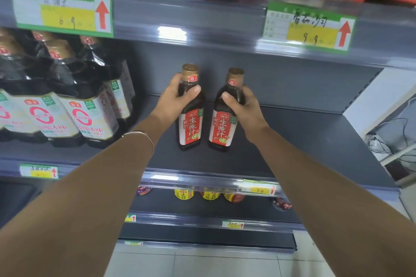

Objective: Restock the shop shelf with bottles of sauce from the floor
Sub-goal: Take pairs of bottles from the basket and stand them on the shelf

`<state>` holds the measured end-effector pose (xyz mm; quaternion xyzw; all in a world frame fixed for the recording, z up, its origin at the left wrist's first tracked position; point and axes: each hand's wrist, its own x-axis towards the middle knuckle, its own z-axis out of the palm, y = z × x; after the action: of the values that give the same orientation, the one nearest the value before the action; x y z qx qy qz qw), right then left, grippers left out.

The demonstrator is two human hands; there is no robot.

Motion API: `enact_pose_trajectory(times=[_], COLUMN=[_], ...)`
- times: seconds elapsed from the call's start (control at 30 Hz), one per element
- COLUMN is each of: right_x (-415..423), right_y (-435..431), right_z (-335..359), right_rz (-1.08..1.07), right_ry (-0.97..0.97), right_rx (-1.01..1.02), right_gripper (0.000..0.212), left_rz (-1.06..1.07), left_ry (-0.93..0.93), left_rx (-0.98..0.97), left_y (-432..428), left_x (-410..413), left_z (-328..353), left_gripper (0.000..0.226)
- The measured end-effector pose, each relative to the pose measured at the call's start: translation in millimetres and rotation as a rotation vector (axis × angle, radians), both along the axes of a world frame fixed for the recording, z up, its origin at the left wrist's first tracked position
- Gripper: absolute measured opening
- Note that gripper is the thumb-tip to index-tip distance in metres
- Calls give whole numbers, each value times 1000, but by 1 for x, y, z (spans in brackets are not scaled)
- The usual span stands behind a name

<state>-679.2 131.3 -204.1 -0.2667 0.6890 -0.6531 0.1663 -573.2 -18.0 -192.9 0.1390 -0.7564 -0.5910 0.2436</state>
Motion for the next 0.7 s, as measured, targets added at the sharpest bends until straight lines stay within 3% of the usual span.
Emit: enact_pose_trajectory(times=[0.13,0.2,0.37,0.7], right_x=[3,2,-3,-31], right_y=[4,6,1,-56], right_z=[-9,-22,-43,-49], right_rz=[45,21,-89,-52], right_ry=[-89,-139,-180,-52], right_rx=[45,154,373,328], right_gripper=[59,67,53,53], left_rz=[-45,-7,128,52], left_ry=[-34,-111,-369,-383], left_rx=[108,122,4,-79], left_y=[4,6,6,-44], left_x=[9,13,17,13], left_z=[-10,-21,-35,-37], left_gripper=[67,78,57,57])
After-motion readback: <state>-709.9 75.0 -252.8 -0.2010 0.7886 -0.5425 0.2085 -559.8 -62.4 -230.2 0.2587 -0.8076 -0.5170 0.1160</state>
